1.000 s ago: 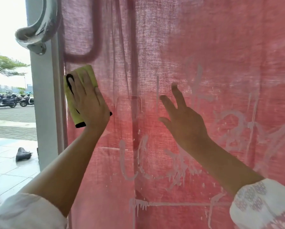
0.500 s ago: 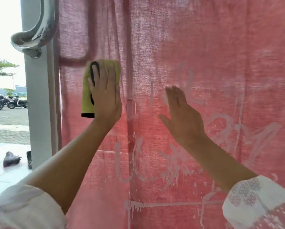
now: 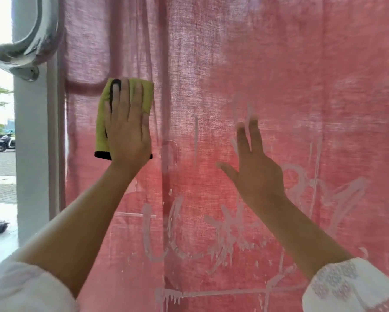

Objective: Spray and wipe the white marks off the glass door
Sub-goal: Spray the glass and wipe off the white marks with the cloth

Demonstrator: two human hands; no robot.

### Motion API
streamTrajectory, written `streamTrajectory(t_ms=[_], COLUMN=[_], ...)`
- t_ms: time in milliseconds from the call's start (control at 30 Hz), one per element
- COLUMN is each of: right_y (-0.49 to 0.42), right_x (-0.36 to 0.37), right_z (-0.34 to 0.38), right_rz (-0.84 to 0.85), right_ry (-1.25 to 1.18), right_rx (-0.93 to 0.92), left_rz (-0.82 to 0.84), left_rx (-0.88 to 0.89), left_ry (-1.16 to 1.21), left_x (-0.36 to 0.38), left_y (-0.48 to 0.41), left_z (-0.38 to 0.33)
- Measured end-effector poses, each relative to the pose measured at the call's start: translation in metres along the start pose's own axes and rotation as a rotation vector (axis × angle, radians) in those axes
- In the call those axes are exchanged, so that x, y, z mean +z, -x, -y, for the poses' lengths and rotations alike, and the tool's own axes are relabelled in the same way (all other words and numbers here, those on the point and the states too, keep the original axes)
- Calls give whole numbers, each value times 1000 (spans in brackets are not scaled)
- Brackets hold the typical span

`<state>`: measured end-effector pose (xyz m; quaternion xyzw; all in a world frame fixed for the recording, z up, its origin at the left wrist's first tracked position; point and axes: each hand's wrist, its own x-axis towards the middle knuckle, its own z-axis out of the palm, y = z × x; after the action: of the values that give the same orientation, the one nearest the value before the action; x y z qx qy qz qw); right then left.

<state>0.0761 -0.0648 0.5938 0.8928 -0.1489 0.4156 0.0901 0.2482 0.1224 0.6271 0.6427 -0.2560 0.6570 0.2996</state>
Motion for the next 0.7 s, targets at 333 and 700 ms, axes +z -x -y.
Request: streamTrajectory(t_ms=[333,700], right_y=[2,-1], right_x=[-2,2], right_z=[0,-3], right_rz=[12,-31], right_ry=[-24,0], right_rx=[-6,-39], left_rz=[289,99], left_rx=[587,69], left_ry=[-64,24], left_x=[-34,-4], left_y=[32,30], left_z=[37,-6])
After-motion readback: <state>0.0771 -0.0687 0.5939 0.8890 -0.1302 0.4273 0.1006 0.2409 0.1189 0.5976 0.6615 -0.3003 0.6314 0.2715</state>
